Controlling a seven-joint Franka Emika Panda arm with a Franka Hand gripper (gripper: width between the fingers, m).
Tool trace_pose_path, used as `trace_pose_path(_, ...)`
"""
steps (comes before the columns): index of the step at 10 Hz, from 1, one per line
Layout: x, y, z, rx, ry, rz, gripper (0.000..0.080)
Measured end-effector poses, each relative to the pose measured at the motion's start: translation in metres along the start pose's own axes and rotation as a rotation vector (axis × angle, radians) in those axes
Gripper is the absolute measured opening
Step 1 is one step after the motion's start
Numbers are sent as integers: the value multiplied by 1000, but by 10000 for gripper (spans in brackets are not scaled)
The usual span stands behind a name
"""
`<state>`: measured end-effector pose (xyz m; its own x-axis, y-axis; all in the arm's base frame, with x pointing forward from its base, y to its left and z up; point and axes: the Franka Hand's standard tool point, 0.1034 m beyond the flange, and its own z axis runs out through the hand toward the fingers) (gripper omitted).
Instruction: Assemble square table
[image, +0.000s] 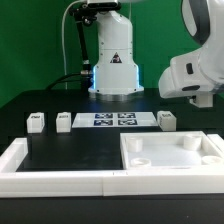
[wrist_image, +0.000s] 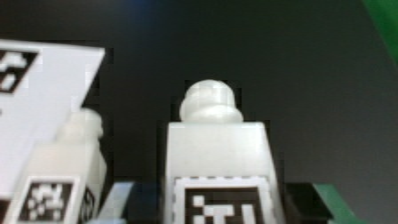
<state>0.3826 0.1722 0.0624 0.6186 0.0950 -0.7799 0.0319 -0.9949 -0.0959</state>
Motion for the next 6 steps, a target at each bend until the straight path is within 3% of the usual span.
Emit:
trace_pose_path(1, 19, 8, -16, 18, 160, -41, 288)
trace_pose_path(3, 10, 12, -47, 23, 247, -44, 288)
trace_pose_path(4, 7, 16, -72, 29, 324, -51, 288)
trace_pose_path(5, 1, 21, -86, 32, 355, -56, 288)
trace_pose_path(6, 8, 21, -89, 33, 415, -53, 288)
